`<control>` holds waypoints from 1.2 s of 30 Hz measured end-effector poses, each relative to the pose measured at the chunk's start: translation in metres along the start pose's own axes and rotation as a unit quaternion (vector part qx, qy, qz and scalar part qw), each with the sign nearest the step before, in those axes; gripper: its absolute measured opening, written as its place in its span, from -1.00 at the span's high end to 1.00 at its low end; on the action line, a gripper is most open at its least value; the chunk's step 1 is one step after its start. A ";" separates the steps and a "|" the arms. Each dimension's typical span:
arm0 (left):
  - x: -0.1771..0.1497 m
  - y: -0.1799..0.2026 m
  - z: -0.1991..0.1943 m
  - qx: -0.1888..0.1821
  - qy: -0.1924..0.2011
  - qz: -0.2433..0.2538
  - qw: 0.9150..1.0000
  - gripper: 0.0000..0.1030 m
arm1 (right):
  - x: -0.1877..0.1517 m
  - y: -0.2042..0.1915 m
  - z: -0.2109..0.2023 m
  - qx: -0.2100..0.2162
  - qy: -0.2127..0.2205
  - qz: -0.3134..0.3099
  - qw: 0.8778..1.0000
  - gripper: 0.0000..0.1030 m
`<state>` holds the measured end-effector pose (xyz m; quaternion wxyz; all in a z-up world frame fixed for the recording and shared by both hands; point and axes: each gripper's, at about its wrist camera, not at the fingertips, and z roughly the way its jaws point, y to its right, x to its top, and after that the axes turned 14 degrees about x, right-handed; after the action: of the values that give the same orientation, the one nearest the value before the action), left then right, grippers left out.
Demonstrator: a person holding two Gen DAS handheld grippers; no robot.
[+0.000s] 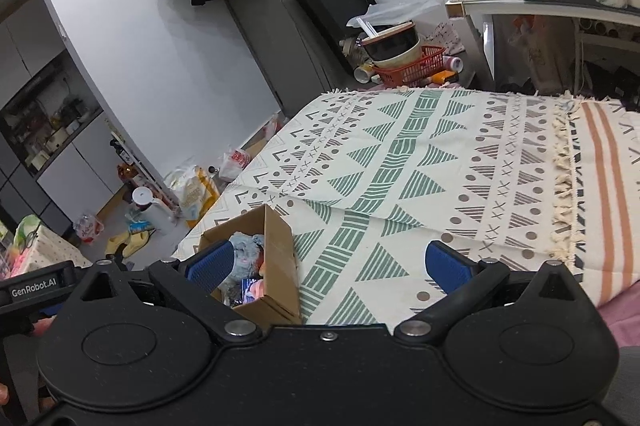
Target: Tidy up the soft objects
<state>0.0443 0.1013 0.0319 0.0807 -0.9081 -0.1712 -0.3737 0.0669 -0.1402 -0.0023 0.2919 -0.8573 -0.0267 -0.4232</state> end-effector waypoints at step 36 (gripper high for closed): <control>-0.054 -0.021 -0.074 0.006 0.034 0.062 0.998 -0.99 | -0.042 -0.028 -0.077 -0.031 -0.038 -0.086 0.995 -1.00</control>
<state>-0.0475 0.0870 0.0468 0.1149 -0.9032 -0.1143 -0.3974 -0.0231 -0.1494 0.0159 0.2265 -0.8761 -0.0987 -0.4141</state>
